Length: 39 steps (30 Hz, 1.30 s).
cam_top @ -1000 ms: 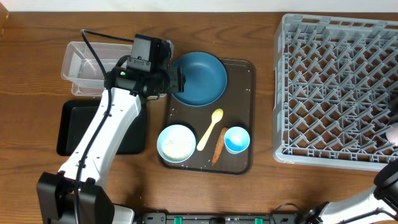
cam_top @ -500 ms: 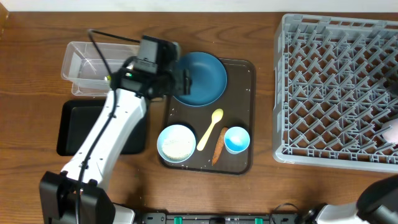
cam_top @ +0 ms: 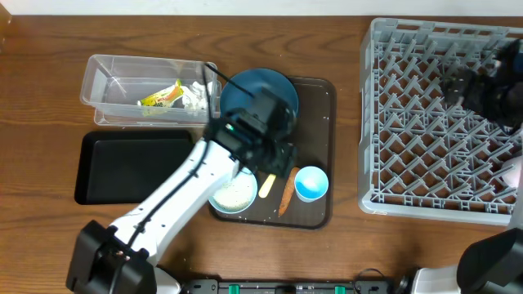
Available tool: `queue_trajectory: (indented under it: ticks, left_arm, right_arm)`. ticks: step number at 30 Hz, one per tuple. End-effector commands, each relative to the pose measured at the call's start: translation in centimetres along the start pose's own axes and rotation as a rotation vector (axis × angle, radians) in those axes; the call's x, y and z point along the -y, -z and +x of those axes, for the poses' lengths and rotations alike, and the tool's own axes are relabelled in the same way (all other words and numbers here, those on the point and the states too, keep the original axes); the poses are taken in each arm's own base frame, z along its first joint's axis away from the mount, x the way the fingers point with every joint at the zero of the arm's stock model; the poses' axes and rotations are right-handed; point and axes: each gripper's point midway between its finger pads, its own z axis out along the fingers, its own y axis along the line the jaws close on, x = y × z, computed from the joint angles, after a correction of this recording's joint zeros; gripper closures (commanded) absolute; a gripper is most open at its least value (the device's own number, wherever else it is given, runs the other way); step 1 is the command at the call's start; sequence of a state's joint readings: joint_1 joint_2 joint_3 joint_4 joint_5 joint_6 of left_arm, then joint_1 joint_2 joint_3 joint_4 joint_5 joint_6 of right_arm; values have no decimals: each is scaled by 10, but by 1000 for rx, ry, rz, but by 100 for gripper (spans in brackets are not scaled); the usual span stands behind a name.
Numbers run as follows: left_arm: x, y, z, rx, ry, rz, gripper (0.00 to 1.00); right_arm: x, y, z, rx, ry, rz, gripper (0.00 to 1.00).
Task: Sort waste into correct bins and load items into the dishwasher rack
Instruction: 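Grasp light-blue cup with left gripper and lift, then hand light-blue cup from left gripper to right gripper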
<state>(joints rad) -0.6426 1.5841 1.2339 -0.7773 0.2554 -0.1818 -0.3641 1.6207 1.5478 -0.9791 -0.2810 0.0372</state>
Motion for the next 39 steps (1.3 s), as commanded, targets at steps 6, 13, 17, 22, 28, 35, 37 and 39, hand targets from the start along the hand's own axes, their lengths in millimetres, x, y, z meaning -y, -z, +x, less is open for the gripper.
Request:
queue_trajectory:
  ticks: [6, 13, 17, 22, 28, 35, 37, 39]
  left_arm:
    - [18, -39, 23, -66, -86, 7, 31]
    - [16, -77, 25, -111, -91, -1, 50]
    - [18, -81, 18, -85, -95, 6, 80]
    - [19, -72, 0, -19, -91, 20, 94]
    - [3, -29, -51, 148, -27, 29, 94]
    - [-41, 42, -104, 388, 199, 160, 94]
    - [-42, 59, -116, 428, 227, 293, 94]
    - [-42, 77, -127, 464, 239, 437, 94]
  right_arm:
    - [-20, -7, 7, -25, 56, -32, 1]
    - [-20, -7, 8, -32, 54, -31, 1]
    - [-20, -7, 8, -32, 54, -29, 1]
    - [-19, -7, 8, -31, 54, -25, 1]
    - [-15, -7, 8, -31, 55, -1, 1]
    - [-18, -7, 8, -30, 104, -20, 1]
    - [-30, -6, 9, -29, 150, -88, 1]
    - [-48, -4, 10, -23, 211, -198, 1]
